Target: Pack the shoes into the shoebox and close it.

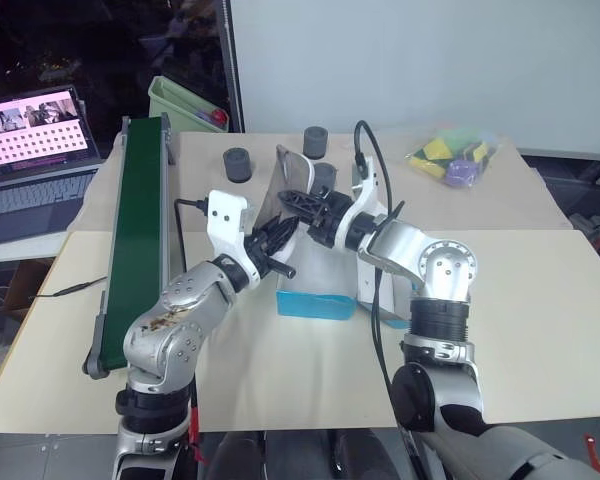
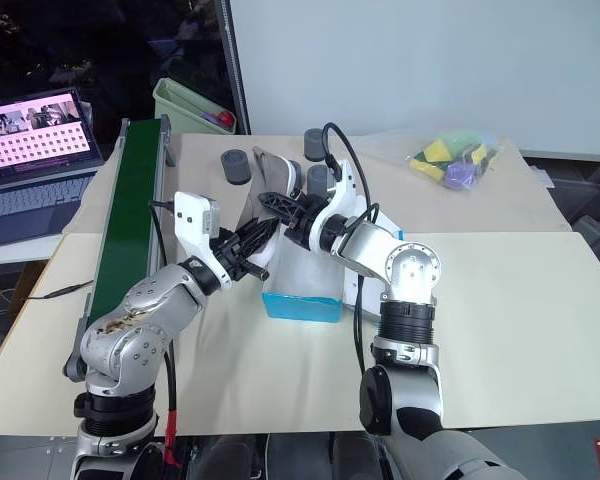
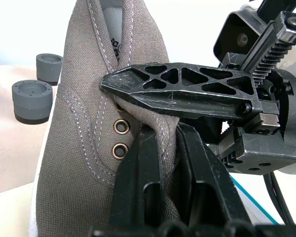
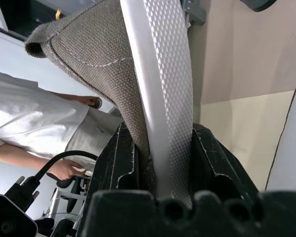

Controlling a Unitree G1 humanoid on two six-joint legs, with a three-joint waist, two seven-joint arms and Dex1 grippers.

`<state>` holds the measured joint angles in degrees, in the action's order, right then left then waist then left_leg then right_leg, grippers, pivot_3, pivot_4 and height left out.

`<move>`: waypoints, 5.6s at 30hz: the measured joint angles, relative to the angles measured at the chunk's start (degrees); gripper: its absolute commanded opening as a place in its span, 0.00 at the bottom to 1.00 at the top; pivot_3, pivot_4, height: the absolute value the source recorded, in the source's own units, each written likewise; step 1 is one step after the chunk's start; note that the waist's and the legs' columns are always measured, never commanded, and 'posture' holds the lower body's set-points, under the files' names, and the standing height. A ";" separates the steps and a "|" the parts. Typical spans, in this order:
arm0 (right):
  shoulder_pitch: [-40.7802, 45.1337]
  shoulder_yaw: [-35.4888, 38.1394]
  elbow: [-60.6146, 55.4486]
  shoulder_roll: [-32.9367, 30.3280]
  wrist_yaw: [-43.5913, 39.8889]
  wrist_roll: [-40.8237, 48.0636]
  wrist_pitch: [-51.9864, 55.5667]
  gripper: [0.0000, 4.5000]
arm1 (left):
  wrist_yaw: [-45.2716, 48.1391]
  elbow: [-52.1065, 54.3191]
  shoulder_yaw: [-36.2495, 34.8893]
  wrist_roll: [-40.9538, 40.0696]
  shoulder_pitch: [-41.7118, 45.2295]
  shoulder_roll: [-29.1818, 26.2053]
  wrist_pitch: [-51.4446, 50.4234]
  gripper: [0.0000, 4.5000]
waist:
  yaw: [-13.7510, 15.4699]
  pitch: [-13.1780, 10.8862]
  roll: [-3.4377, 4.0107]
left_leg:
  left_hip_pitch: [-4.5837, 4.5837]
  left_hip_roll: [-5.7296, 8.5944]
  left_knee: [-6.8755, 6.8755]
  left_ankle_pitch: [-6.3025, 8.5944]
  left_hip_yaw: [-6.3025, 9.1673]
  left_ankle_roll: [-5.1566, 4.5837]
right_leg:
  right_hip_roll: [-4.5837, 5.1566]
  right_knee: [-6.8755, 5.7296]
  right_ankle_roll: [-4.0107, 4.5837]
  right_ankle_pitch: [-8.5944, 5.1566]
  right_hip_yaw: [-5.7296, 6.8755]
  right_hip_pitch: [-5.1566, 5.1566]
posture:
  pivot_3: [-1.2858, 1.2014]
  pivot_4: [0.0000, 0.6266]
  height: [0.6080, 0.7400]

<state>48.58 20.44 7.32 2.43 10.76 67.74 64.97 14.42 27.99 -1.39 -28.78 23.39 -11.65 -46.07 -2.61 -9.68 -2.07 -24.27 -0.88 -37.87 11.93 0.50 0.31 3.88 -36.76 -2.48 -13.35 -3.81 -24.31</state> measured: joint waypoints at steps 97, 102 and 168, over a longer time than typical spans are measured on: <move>-16.62 -29.41 -27.20 -20.94 -50.68 -45.85 -17.00 0.94 | -18.74 -7.36 -18.67 17.49 -6.43 -5.46 5.57 0.52 | 0.09 -0.06 0.09 | 0.13 0.03 0.02 0.00 0.08 0.02 | 0.06 -0.06 -0.01 0.01 0.05 0.02 | 0.52 0.24 0.92; -17.03 -31.61 -29.79 -21.94 -54.76 -45.02 -23.18 0.94 | -19.47 -7.34 -20.38 17.10 -6.84 -4.38 3.55 0.52 | 0.09 -0.06 0.08 | 0.16 0.03 0.02 0.00 0.08 0.03 | 0.03 -0.06 0.00 0.01 0.03 0.04 | 0.52 0.24 0.92; -17.35 -36.91 -20.47 -19.73 -55.48 -50.52 -32.08 1.00 | -16.11 -11.59 -18.49 19.48 -7.72 -6.19 -6.92 0.61 | 0.33 -0.04 0.04 | 0.19 0.07 0.02 0.00 0.18 0.04 | 0.12 -0.17 0.01 0.02 0.03 0.03 | 0.52 0.24 0.92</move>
<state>31.23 -16.47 -13.15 -17.31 -44.73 17.22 32.89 -1.69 16.41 -19.88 -9.30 15.67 -17.84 -52.99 -2.29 -9.72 -2.03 -24.07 -0.81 -37.85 11.93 0.69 0.35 3.99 -36.93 -2.46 -13.33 -3.78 -24.28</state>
